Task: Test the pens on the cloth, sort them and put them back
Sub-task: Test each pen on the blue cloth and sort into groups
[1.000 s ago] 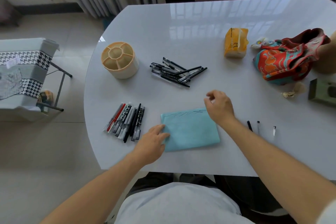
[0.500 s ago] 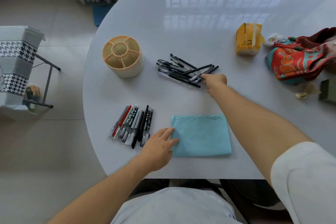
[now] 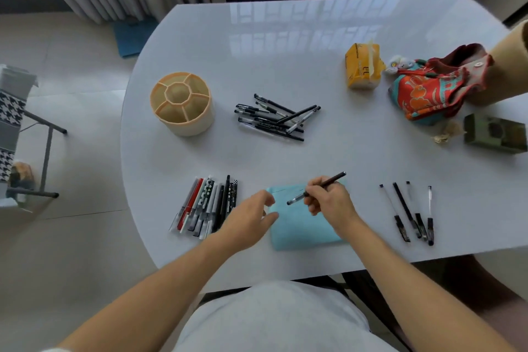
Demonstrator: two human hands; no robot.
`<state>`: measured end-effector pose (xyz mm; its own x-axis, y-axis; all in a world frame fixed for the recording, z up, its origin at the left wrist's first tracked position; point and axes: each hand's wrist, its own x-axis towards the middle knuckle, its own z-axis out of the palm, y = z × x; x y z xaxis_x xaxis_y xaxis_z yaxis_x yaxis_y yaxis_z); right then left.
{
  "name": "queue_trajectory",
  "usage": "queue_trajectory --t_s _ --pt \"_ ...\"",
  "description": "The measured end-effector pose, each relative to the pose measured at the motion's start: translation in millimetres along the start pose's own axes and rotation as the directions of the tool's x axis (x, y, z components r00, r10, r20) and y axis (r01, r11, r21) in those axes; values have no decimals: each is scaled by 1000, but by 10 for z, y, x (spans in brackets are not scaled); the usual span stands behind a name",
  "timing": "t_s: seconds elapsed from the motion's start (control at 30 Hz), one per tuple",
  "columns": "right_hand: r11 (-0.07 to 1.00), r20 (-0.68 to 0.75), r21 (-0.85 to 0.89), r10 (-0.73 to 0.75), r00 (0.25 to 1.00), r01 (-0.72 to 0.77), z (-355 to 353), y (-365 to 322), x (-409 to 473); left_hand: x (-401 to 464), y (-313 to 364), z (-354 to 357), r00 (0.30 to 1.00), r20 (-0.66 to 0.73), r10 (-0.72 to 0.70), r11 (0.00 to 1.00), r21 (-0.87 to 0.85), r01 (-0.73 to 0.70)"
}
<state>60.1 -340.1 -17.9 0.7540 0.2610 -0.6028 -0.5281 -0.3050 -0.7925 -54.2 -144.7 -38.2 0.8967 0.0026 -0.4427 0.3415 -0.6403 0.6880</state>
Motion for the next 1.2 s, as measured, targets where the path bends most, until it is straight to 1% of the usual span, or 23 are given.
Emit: queue_trajectory --t_s 0.07,0.13,0.23,0.3,0.37,0.5,0.6,0.67,0.7,0.8,0.87,0.93,0.97,1.0,1.03,1.1,1.13,1.17,1.2 --pt "999 55 38 4 998 -6 29 91 -187 26 58 -33 997 71 27 999 -22 -26" --pt "997 85 74 2 996 -9 68 146 -322 53 120 -46 986 139 91 995 19 -95" --pt "996 88 91 -1 996 -7 120 212 -442 78 170 -46 976 163 146 982 99 -163" --pt "992 26 127 -9 1000 5 152 253 -493 67 170 -32 973 151 175 972 128 -195" --pt "985 -61 171 -6 998 17 196 280 -526 45 184 -14 973 113 201 955 198 -221" --pt "969 -216 247 41 976 14 280 351 -507 42 246 71 973 25 228 931 288 -225" --pt "962 -261 274 74 963 0 271 395 -460 71 301 119 976 23 219 924 316 -214" --pt "961 -233 278 65 970 3 229 408 -439 80 335 120 979 70 189 940 276 -201" --pt "961 -204 278 52 978 7 205 407 -436 85 347 107 980 108 169 956 225 -189" --pt "960 -96 281 9 995 18 114 351 -415 106 344 18 974 211 86 996 -13 -85" --pt "959 -39 283 0 999 11 58 302 -381 111 353 -40 969 239 58 988 -151 -22" --pt "959 -14 282 7 1000 -3 60 260 -338 126 394 -66 974 216 72 985 -167 -36" --pt "962 -29 273 17 999 -8 81 243 -310 132 411 -65 979 185 83 990 -129 -59" --pt "963 -75 271 31 997 -9 98 235 -273 132 409 -57 985 138 99 994 -63 -91" --pt "959 -160 282 57 985 -10 88 232 -217 125 377 -45 990 80 117 993 17 -118" --pt "942 -357 336 134 924 -7 -66 216 -77 81 208 -24 992 -34 120 984 135 -114" --pt "948 -423 317 144 895 -3 -188 209 -12 36 104 -15 991 -76 109 983 157 -96" --pt "967 -450 255 119 885 0 -301 208 43 -7 17 -4 988 -107 107 981 171 -87" --pt "983 -440 181 80 894 1 -376 206 81 -42 -52 17 986 -121 118 978 187 -94"
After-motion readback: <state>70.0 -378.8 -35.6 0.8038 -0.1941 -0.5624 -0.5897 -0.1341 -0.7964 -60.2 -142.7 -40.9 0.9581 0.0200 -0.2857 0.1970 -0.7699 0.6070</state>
